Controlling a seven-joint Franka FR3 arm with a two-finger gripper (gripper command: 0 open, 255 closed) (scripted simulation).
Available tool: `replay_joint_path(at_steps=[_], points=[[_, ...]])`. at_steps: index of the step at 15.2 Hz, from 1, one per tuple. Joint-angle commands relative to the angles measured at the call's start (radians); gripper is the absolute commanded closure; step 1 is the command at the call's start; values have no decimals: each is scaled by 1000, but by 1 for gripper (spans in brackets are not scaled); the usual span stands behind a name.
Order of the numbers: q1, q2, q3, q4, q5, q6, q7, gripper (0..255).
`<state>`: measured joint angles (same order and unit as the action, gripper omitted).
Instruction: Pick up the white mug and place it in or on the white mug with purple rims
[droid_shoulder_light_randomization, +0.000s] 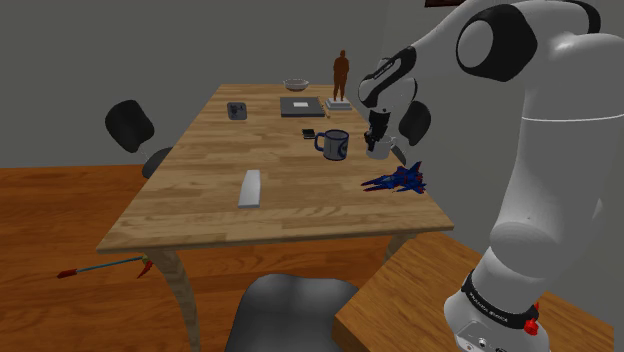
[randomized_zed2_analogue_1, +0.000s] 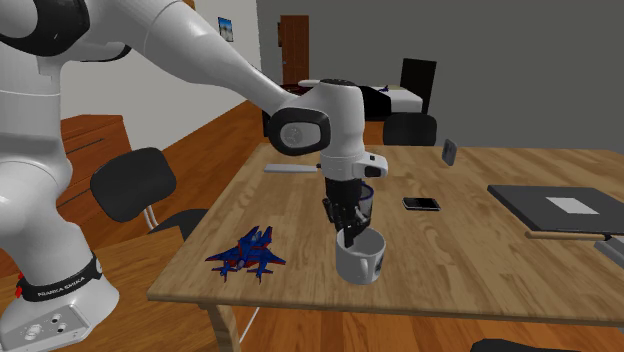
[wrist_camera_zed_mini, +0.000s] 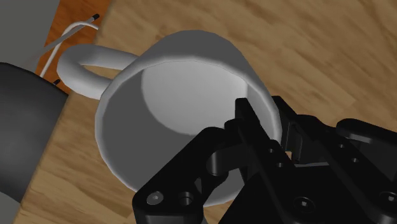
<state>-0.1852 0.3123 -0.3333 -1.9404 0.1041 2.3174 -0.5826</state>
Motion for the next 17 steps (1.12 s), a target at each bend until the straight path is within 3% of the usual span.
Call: replay_joint_path(at_steps=[1,7,17], points=[[0,0,0,0,0,0,0,255],[0,0,0,0,0,0,0,255],[9,-65,-11,54,-31,-116,18,255]])
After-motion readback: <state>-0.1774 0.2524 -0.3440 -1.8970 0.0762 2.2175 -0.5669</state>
